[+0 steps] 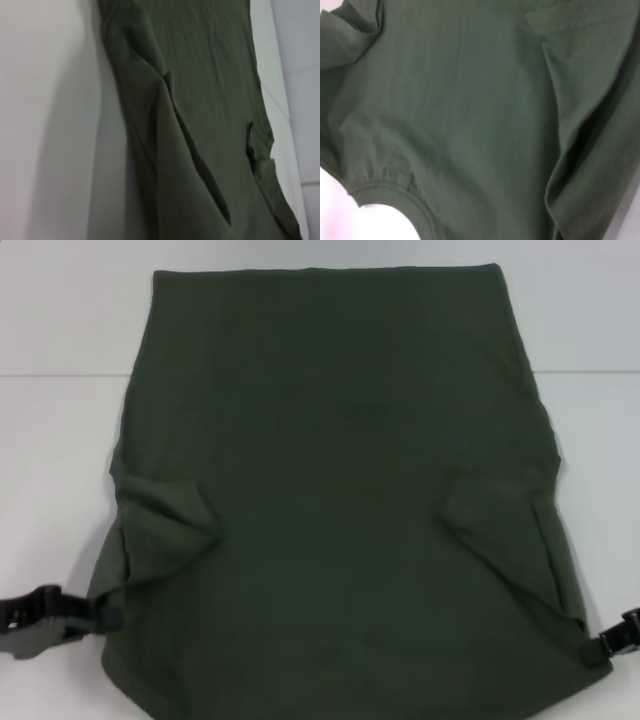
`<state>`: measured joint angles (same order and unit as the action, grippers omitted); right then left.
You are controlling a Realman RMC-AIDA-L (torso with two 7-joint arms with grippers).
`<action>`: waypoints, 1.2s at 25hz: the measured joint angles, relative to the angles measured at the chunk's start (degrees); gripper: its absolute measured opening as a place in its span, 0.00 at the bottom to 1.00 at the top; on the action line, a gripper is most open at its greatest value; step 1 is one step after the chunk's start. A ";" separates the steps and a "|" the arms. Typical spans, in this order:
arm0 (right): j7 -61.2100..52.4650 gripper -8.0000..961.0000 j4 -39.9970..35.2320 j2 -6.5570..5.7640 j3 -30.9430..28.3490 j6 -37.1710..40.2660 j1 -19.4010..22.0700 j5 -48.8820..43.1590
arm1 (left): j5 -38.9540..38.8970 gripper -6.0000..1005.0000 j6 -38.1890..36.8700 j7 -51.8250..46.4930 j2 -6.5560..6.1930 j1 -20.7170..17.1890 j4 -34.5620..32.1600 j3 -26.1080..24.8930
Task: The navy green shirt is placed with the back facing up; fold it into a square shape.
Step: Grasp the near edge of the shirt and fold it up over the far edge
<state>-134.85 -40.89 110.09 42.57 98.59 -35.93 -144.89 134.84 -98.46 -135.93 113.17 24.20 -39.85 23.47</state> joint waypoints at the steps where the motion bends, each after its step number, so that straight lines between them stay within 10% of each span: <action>1: 0.00 0.02 0.00 0.00 0.00 0.00 0.00 0.00 | 0.17 0.02 -0.95 0.06 -0.12 -0.50 -0.42 0.28; 15: 3.00 0.03 -0.05 -0.13 -1.49 7.03 3.70 -0.01 | 2.49 0.02 -11.47 3.36 0.22 -3.65 -3.35 1.89; 30: 4.08 0.03 1.26 0.38 -12.93 -10.37 -0.33 23.43 | -7.76 0.02 3.73 -1.93 -2.21 10.04 7.89 -8.09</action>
<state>-130.77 -39.63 110.47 29.64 88.22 -36.27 -121.46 127.08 -94.72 -137.87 110.95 34.25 -31.96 15.39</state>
